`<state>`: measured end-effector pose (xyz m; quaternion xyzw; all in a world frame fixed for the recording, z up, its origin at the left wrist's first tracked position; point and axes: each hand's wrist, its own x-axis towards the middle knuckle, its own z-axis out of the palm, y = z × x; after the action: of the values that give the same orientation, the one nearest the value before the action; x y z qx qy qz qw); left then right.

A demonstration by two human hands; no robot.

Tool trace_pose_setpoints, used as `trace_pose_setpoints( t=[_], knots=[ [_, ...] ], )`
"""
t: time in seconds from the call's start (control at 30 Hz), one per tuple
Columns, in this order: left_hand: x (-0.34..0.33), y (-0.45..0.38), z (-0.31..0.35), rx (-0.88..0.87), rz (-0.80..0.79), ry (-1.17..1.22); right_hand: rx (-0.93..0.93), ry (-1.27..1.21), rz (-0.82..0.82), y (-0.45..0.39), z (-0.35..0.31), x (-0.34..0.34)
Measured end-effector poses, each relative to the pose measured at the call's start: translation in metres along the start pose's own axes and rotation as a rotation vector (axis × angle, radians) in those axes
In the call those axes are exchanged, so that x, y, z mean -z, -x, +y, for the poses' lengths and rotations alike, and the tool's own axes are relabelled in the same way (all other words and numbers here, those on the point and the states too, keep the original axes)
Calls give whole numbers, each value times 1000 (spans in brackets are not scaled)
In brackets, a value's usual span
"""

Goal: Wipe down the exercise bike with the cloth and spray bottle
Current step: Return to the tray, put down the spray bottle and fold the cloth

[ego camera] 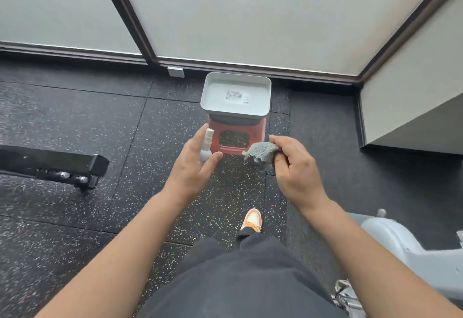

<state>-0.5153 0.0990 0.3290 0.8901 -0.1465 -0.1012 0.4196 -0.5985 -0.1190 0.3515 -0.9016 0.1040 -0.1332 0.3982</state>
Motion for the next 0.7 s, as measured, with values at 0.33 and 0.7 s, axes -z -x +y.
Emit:
trace_pose_setpoints(
  t=[0.33,0.7],
  knots=[
    [8,-133,-22,99,-61,17,-53,9,-69,-131,13,-27],
    [12,-327,-101,417,-58,297,-268,57,-65,-258,33,-104]
  ],
)
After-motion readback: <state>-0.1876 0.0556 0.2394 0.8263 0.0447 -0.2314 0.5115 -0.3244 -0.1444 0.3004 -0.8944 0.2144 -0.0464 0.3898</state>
